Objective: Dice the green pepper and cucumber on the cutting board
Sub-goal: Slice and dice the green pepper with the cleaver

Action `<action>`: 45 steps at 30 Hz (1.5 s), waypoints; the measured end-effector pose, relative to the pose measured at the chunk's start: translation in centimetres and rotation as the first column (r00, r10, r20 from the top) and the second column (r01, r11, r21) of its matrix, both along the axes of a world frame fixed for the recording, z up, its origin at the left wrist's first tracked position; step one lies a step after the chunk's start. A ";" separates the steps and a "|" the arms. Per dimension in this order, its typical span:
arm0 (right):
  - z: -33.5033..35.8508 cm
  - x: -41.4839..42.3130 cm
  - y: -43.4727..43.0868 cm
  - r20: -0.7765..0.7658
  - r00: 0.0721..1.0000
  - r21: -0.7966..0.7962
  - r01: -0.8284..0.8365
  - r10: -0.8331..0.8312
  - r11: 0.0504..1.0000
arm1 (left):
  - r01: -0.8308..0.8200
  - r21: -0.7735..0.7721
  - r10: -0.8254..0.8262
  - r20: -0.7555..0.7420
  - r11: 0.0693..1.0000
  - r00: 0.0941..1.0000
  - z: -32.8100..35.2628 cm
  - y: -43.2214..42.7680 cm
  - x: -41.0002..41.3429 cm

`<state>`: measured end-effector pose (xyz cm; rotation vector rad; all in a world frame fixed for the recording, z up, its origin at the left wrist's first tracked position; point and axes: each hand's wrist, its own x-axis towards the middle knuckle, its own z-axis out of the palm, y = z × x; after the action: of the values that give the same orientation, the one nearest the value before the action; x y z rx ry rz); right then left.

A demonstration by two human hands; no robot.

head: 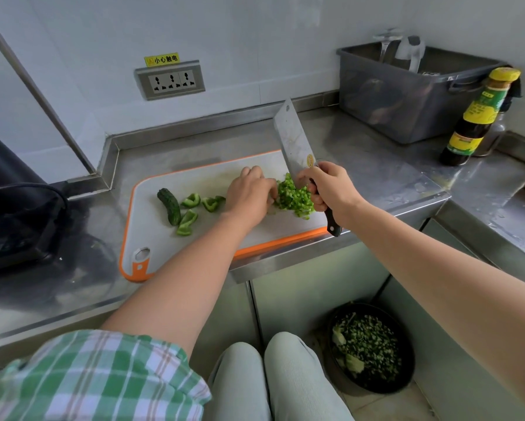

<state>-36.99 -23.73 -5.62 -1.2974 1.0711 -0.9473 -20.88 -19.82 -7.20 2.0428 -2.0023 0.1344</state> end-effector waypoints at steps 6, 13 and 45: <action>0.5 -0.3 0.5 0.003 1.000 0.011 -0.018 0.018 1.000 | 0.044 -0.028 -0.042 0.085 0.999 0.996 -0.5 -0.2 0.4; 0.9 0.1 1.5 -0.016 0.999 0.023 -0.041 0.041 0.999 | 0.028 -0.016 -0.023 0.246 0.999 0.969 -1.1 -0.4 0.1; 3.5 2.5 5.0 -0.810 0.568 -0.068 -0.331 0.142 0.941 | -0.301 -0.195 0.252 -0.239 0.933 0.938 -2.7 5.2 1.8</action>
<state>-34.45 -18.73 -2.15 -2.0971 1.4297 -0.2161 -19.08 -14.62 -9.92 2.0813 -1.4909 0.1879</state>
